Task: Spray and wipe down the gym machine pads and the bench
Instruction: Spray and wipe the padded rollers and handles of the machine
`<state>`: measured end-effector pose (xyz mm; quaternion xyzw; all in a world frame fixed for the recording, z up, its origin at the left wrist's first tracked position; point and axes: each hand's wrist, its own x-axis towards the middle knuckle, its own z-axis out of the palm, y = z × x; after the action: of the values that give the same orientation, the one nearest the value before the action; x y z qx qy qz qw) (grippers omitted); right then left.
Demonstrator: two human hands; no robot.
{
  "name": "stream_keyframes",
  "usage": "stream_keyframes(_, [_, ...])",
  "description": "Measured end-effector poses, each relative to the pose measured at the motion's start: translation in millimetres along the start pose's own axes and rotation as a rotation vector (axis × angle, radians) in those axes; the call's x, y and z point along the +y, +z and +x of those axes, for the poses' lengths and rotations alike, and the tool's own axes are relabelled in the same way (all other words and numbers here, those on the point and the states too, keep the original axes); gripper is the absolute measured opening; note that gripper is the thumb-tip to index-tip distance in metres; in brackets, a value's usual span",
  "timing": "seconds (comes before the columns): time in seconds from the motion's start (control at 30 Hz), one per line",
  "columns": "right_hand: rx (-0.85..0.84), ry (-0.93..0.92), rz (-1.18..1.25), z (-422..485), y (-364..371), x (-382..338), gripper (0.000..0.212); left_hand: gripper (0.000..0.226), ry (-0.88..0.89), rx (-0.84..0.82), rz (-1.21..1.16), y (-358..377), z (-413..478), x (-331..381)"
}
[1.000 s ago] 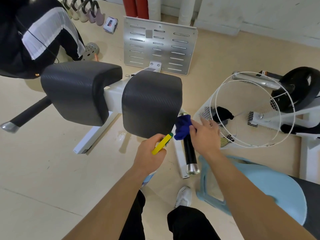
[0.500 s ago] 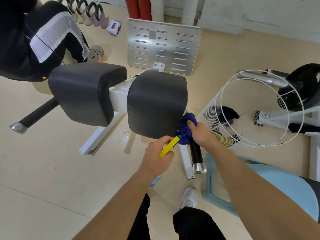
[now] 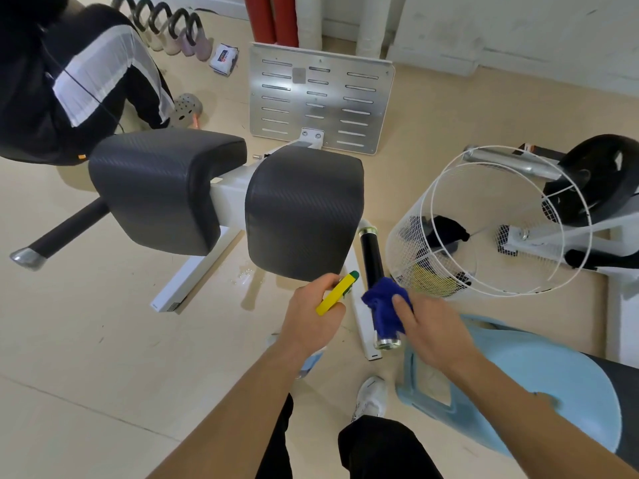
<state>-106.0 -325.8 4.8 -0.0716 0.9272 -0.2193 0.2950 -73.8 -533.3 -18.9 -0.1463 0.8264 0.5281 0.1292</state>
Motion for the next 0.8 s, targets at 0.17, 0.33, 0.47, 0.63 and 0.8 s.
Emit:
stream_keyframes(0.17, [-0.078, 0.192, 0.561, 32.2, 37.6, -13.0, 0.027, 0.018, 0.024, -0.01, -0.007, 3.1, 0.1, 2.4])
stream_keyframes(0.33, [-0.09, 0.199, 0.97, 48.4, 31.3, -16.1, 0.021, 0.024, 0.032, -0.003, -0.015, 3.6, -2.4, -0.1])
stream_keyframes(0.47, [-0.026, 0.342, 1.354, 50.6, 32.8, -23.8, 0.031, 0.024, 0.012, 0.008, -0.015, 4.0, -3.1, -3.2])
stream_keyframes(0.63, [0.028, 0.471, 1.383, 80.4, 30.4, -21.1, 0.037, 0.027, 0.0, 0.011, -0.019, 6.1, -6.1, -6.8])
stream_keyframes(0.8, [0.078, 0.526, 1.284, 160.2, 53.7, 27.2, 0.052, 0.027, -0.004, 0.034, -0.015, 5.1, -9.9, -9.9])
